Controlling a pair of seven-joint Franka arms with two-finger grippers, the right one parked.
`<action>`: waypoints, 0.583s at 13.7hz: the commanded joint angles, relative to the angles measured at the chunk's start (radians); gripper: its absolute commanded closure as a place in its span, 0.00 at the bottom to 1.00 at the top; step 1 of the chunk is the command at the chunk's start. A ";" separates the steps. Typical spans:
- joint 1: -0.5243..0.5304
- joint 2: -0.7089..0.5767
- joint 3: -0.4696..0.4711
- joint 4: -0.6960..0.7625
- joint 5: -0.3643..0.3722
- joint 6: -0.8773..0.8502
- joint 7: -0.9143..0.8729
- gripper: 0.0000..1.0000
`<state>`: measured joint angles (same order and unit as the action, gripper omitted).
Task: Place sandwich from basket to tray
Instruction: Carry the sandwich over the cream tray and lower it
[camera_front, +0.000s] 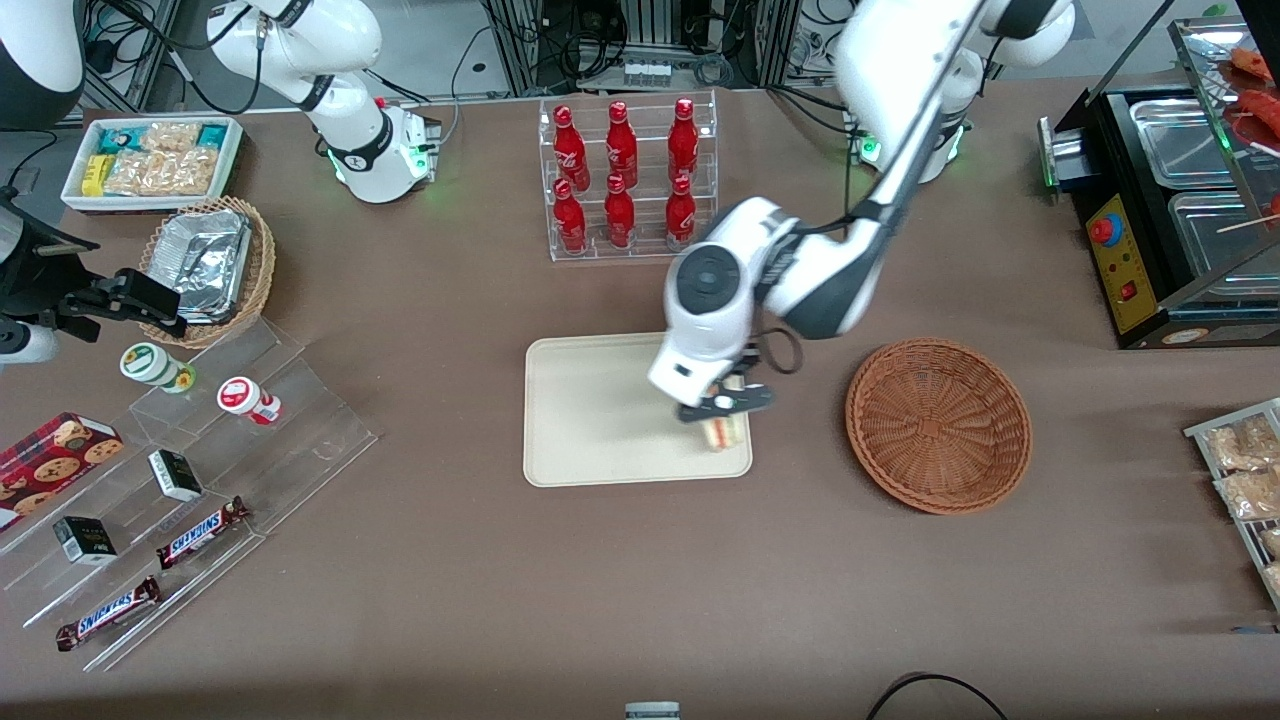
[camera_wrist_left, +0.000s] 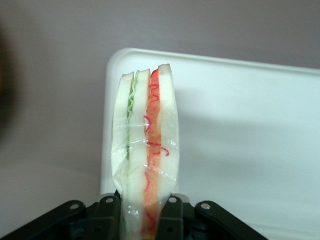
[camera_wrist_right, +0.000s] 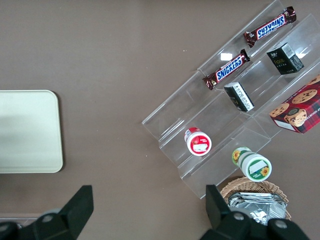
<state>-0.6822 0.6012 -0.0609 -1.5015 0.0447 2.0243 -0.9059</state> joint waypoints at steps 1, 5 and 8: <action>-0.068 0.097 0.013 0.079 0.006 0.058 -0.034 0.76; -0.109 0.150 0.010 0.081 0.009 0.160 -0.024 0.75; -0.143 0.184 0.010 0.087 0.014 0.221 -0.028 0.75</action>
<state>-0.7939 0.7535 -0.0614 -1.4545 0.0451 2.2330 -0.9222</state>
